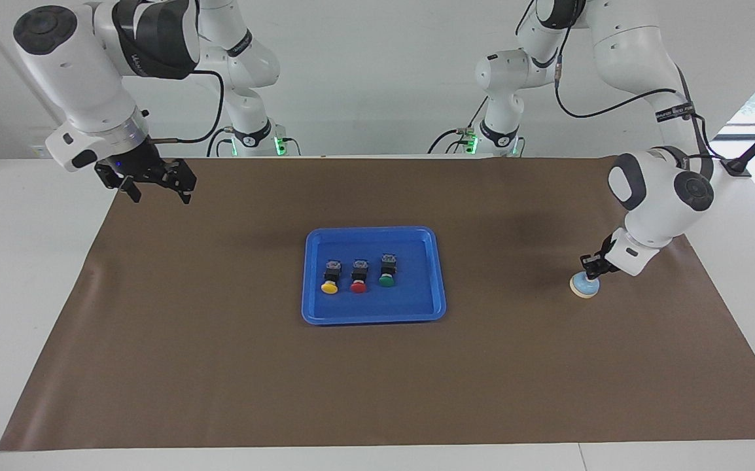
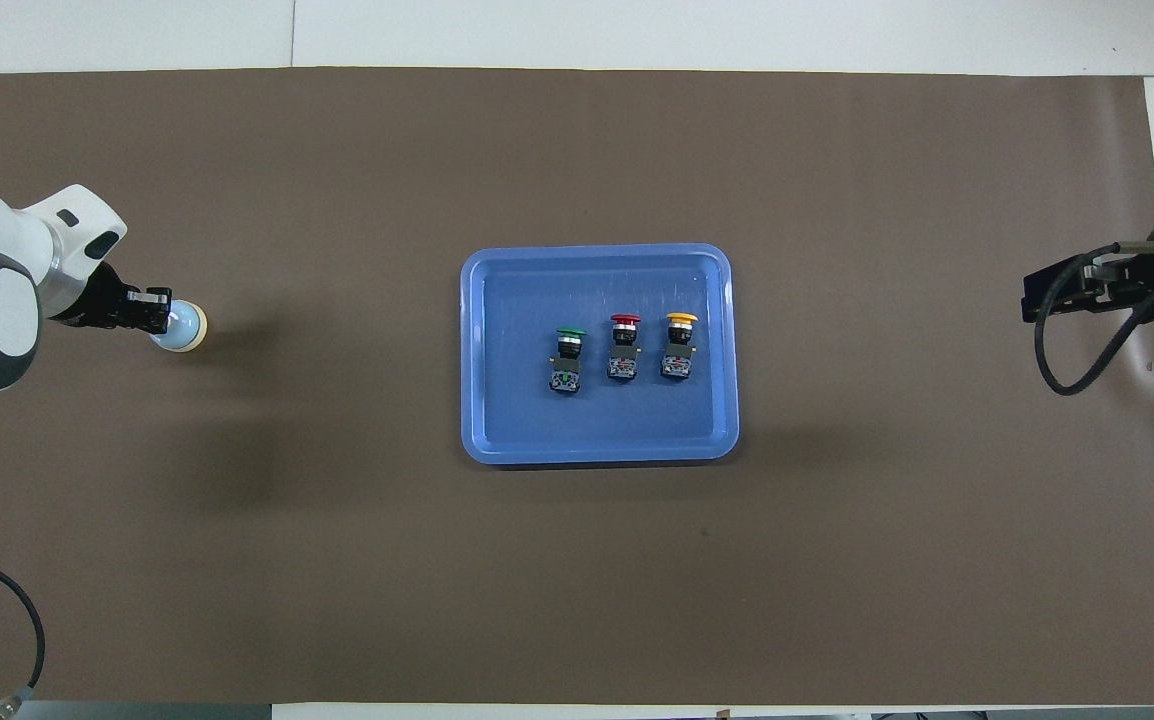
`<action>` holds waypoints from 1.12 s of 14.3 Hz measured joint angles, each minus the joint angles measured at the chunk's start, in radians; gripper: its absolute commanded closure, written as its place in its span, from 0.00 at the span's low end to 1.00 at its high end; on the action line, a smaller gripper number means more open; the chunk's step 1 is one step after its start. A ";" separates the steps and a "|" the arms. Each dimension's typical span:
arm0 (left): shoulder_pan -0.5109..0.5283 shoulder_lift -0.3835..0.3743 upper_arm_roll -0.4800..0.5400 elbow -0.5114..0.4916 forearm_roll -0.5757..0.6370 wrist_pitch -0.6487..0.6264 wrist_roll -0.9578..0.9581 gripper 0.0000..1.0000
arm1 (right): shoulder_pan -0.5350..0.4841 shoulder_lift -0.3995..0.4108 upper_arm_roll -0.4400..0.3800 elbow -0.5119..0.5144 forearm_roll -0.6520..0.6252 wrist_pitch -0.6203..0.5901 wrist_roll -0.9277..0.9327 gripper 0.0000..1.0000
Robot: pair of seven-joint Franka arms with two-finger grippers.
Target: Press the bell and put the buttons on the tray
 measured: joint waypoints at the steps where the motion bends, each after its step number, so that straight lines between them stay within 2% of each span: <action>1: -0.003 -0.006 0.000 0.032 0.000 -0.059 0.000 0.00 | 0.000 0.000 0.000 0.000 0.000 0.000 0.000 0.00; 4: -0.012 -0.068 -0.002 0.102 0.000 -0.221 0.000 0.00 | 0.000 0.000 0.000 0.000 0.000 0.000 0.000 0.00; 8: -0.033 -0.195 -0.004 0.108 0.000 -0.371 -0.001 0.00 | 0.000 0.000 0.000 0.000 0.000 0.000 0.000 0.00; 12: -0.036 -0.271 -0.004 0.106 0.000 -0.455 -0.001 0.00 | 0.000 0.000 0.000 0.000 0.000 0.000 0.000 0.00; 16: -0.057 -0.296 -0.004 0.104 0.000 -0.468 -0.001 0.00 | 0.000 0.000 0.000 0.000 0.000 0.000 0.000 0.00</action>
